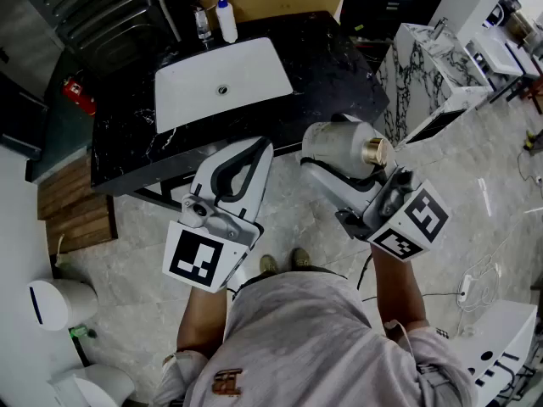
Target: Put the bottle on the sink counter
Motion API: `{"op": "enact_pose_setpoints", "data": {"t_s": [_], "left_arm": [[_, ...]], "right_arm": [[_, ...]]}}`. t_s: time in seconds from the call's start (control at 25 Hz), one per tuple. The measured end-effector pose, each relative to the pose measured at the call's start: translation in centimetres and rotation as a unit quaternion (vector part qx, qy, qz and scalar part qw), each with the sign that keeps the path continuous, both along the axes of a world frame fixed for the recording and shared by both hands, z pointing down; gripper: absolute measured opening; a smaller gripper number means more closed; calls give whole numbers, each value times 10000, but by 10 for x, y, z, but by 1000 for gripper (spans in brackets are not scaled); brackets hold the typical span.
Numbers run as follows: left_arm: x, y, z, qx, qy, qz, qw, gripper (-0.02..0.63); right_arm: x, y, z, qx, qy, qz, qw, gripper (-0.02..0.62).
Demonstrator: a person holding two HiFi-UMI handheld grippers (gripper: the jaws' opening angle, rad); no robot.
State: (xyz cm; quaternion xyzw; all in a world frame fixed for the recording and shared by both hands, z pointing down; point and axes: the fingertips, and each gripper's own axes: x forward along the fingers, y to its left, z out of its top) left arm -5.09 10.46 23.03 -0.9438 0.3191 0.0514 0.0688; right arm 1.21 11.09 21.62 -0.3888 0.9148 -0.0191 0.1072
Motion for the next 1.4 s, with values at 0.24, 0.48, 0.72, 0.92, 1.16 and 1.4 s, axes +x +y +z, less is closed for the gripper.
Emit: {"op": "enact_pose_setpoints", "data": {"t_s": [0.24, 0.48, 0.72, 0.92, 1.16, 1.4], "left_arm": [[7, 4, -3, 41, 31, -64, 10000, 2], [20, 3, -13, 177, 169, -158, 9996, 2], [38, -4, -11, 173, 55, -351, 9992, 2], [56, -10, -10, 199, -35, -529, 9984, 2], [65, -27, -5, 115, -148, -660, 9976, 2], [66, -61, 1, 112, -190, -626, 9978, 2]], "right_arm": [[7, 4, -3, 13, -76, -57, 10000, 333], [18, 2, -5, 48, -99, -175, 9998, 333], [42, -3, -6, 101, -71, -259, 9996, 333], [65, -10, -6, 169, 41, -330, 9993, 333], [79, -29, -1, 167, 146, -317, 9992, 333], [81, -66, 12, 45, 201, -209, 9996, 333]]}}
